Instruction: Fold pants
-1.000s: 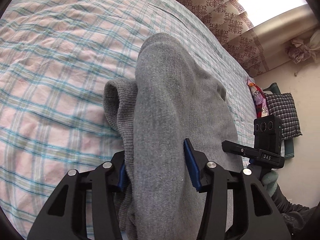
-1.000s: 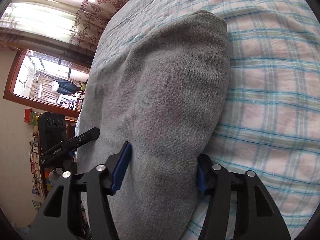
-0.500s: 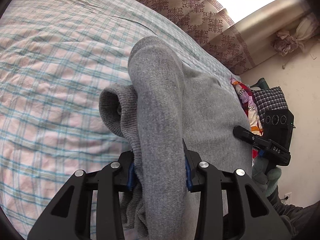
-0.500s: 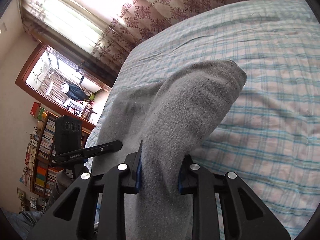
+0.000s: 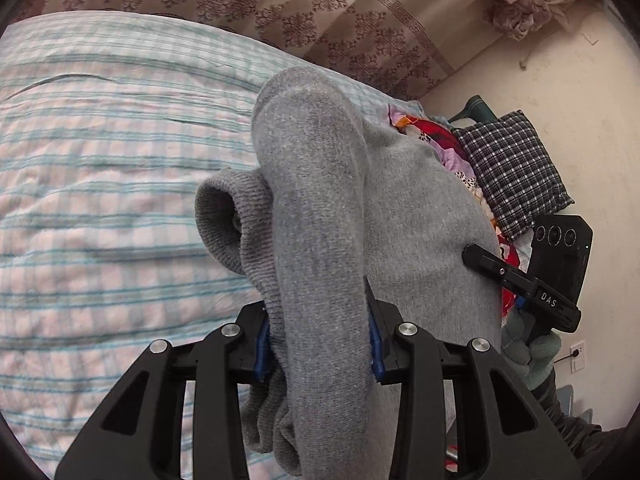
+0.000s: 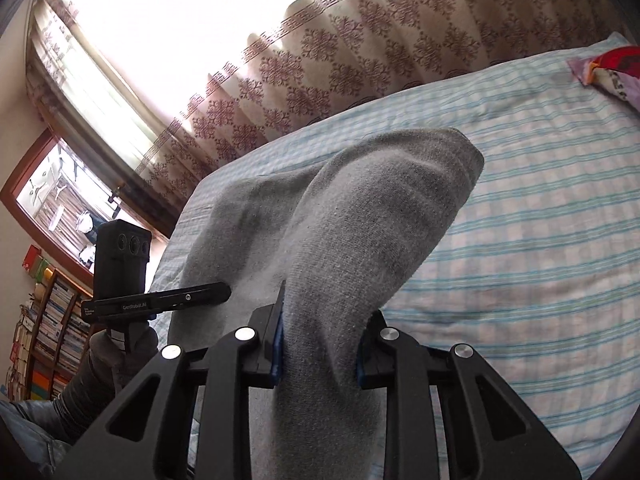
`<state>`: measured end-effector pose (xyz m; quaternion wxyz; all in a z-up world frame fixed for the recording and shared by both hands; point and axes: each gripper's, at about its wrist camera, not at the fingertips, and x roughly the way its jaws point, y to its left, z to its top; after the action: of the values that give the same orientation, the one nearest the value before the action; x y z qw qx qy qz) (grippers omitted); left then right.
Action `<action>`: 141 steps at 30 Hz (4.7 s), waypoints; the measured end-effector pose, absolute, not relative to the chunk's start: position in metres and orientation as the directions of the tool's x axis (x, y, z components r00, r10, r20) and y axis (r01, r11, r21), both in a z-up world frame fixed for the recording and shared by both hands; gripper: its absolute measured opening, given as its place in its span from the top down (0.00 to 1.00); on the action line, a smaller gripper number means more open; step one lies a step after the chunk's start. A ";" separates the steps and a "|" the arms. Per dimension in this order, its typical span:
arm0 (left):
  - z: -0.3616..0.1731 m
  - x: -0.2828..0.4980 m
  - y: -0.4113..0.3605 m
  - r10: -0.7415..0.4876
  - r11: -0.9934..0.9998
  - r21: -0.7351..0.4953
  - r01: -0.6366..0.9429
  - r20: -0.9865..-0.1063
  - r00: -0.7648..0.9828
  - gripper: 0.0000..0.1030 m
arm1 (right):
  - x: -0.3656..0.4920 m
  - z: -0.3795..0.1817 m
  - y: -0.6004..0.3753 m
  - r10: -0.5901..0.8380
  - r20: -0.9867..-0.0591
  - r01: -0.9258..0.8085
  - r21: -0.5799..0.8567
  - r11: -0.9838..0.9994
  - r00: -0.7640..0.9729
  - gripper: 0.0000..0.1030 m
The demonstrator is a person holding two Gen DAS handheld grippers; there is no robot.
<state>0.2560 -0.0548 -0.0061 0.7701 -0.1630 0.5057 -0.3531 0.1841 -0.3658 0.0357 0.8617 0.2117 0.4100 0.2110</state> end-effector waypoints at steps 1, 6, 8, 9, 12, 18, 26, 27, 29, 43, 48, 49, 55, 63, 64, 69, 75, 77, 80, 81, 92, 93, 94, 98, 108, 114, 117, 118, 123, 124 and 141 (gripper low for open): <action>-0.006 0.263 -0.074 -0.712 0.691 -0.607 0.393 -0.666 0.224 0.64 | 0.186 0.036 -0.383 0.521 -0.618 -0.175 0.532 0.829 0.588 0.76; -0.014 0.292 -0.160 -0.726 0.657 -0.608 0.447 -0.671 0.155 0.64 | 0.199 0.032 -0.460 0.445 -0.631 -0.107 0.499 0.860 0.636 0.76; -0.020 0.301 -0.190 -0.729 0.645 -0.611 0.459 -0.672 0.131 0.64 | 0.205 0.028 -0.486 0.416 -0.640 -0.086 0.480 0.873 0.646 0.76; -0.024 0.304 -0.204 -0.729 0.641 -0.611 0.463 -0.674 0.119 0.64 | 0.205 0.025 -0.500 0.404 -0.645 -0.079 0.471 0.879 0.648 0.76; -0.038 0.312 -0.240 -0.721 0.638 -0.609 0.471 -0.687 0.087 0.64 | 0.211 0.015 -0.536 0.370 -0.662 -0.053 0.447 0.893 0.652 0.76; -0.068 0.323 -0.297 -0.688 0.649 -0.587 0.483 -0.725 0.043 0.64 | 0.221 -0.016 -0.593 0.336 -0.697 -0.002 0.432 0.902 0.633 0.76; -0.082 0.332 -0.308 -0.652 0.676 -0.540 0.501 -0.756 0.065 0.60 | 0.221 -0.050 -0.615 0.345 -0.706 0.032 0.462 0.886 0.619 0.67; -0.085 0.332 -0.306 -0.646 0.682 -0.535 0.497 -0.761 0.067 0.58 | 0.221 -0.051 -0.614 0.330 -0.715 0.043 0.448 0.893 0.617 0.60; -0.087 0.331 -0.305 -0.634 0.694 -0.522 0.496 -0.769 0.079 0.50 | 0.217 -0.052 -0.614 0.302 -0.725 0.068 0.432 0.899 0.618 0.54; -0.036 0.284 -0.299 -0.437 0.805 -0.155 0.573 -0.808 0.395 0.33 | 0.164 0.009 -0.562 -0.111 -0.681 0.183 0.034 0.982 0.724 0.39; -0.020 0.259 -0.301 -0.435 0.783 -0.090 0.615 -0.787 0.438 0.33 | 0.197 0.006 -0.550 -0.042 -0.695 0.131 0.076 0.988 0.717 0.40; -0.019 0.254 -0.303 -0.437 0.773 -0.079 0.629 -0.785 0.439 0.33 | 0.206 0.002 -0.551 -0.031 -0.706 0.129 0.086 0.988 0.708 0.40; -0.045 0.241 -0.319 -0.407 0.721 -0.018 0.693 -0.820 0.403 0.33 | 0.246 -0.032 -0.564 -0.057 -0.781 0.175 0.067 0.982 0.622 0.39; -0.068 0.257 -0.315 -0.400 0.745 -0.078 0.663 -0.847 0.350 0.22 | 0.248 -0.051 -0.571 -0.054 -0.807 0.197 0.077 0.977 0.588 0.38; -0.067 0.257 -0.314 -0.398 0.747 -0.077 0.661 -0.848 0.351 0.22 | 0.245 -0.048 -0.569 -0.068 -0.804 0.201 0.065 0.977 0.591 0.38; -0.058 0.247 -0.313 -0.363 0.750 -0.010 0.661 -0.841 0.400 0.22 | 0.207 -0.017 -0.554 -0.115 -0.753 0.208 0.029 0.978 0.648 0.37; -0.051 0.236 -0.309 -0.343 0.759 0.028 0.651 -0.832 0.436 0.22 | 0.146 -0.006 -0.541 -0.103 -0.747 0.236 0.074 0.969 0.657 0.37; -0.049 0.232 -0.308 -0.342 0.761 0.030 0.648 -0.831 0.439 0.22 | 0.129 -0.013 -0.536 -0.099 -0.762 0.248 0.084 0.965 0.641 0.37; -0.048 0.227 -0.306 -0.334 0.762 0.041 0.646 -0.831 0.446 0.22 | 0.113 -0.026 -0.526 -0.093 -0.786 0.248 0.078 0.966 0.611 0.37; -0.048 0.225 -0.306 -0.333 0.762 0.042 0.647 -0.830 0.446 0.22 | 0.109 -0.030 -0.522 -0.094 -0.795 0.245 0.070 0.967 0.600 0.37; -0.056 0.212 -0.303 -0.304 0.757 0.074 0.649 -0.839 0.451 0.22 | 0.106 -0.062 -0.523 -0.103 -0.827 0.272 0.062 0.960 0.552 0.33; -0.056 0.211 -0.303 -0.302 0.758 0.077 0.647 -0.838 0.454 0.22 | 0.105 -0.062 -0.523 -0.106 -0.826 0.275 0.061 0.960 0.554 0.32; -0.055 0.210 -0.302 -0.300 0.759 0.081 0.646 -0.838 0.457 0.22 | 0.105 -0.061 -0.523 -0.107 -0.825 0.279 0.063 0.958 0.555 0.32; -0.054 0.206 -0.302 -0.288 0.759 0.100 0.643 -0.835 0.469 0.20 | 0.102 -0.059 -0.523 -0.110 -0.822 0.299 0.075 0.951 0.558 0.32; -0.053 0.198 -0.300 -0.265 0.766 0.126 0.631 -0.832 0.488 0.18 | 0.089 -0.040 -0.513 -0.142 -0.798 0.318 0.065 0.946 0.586 0.31; -0.047 0.193 -0.298 -0.257 0.773 0.136 0.619 -0.825 0.503 0.16 | 0.084 -0.029 -0.508 -0.133 -0.779 0.314 0.085 0.946 0.612 0.30; -0.039 0.187 -0.297 -0.267 0.772 0.145 0.619 -0.810 0.523 0.13 | 0.082 -0.023 -0.504 -0.135 -0.767 0.308 0.086 0.947 0.628 0.26; -0.036 0.185 -0.298 -0.271 0.771 0.148 0.620 -0.805 0.528 0.12 | 0.082 -0.021 -0.502 -0.136 -0.761 0.305 0.084 0.949 0.634 0.25; -0.023 0.179 -0.300 -0.292 0.765 0.154 0.625 -0.783 0.549 0.05 | 0.076 -0.008 -0.493 -0.163 -0.735 0.302 0.058 0.952 0.658 0.21; -0.021 0.178 -0.300 -0.293 0.764 0.157 0.626 -0.780 0.553 0.04 | 0.076 -0.006 -0.492 -0.169 -0.731 0.305 0.056 0.951 0.661 0.20; 0.016 0.167 -0.301 -0.331 0.800 0.142 0.583 -0.707 0.625 0.03 | 0.060 0.012 -0.493 -0.240 -0.681 0.363 0.041 0.931 0.692 0.19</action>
<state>0.1669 -0.3007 0.0163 0.8829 0.1821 0.3467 -0.2589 0.0603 -0.4934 0.0119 0.9157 0.0864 0.3564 -0.1645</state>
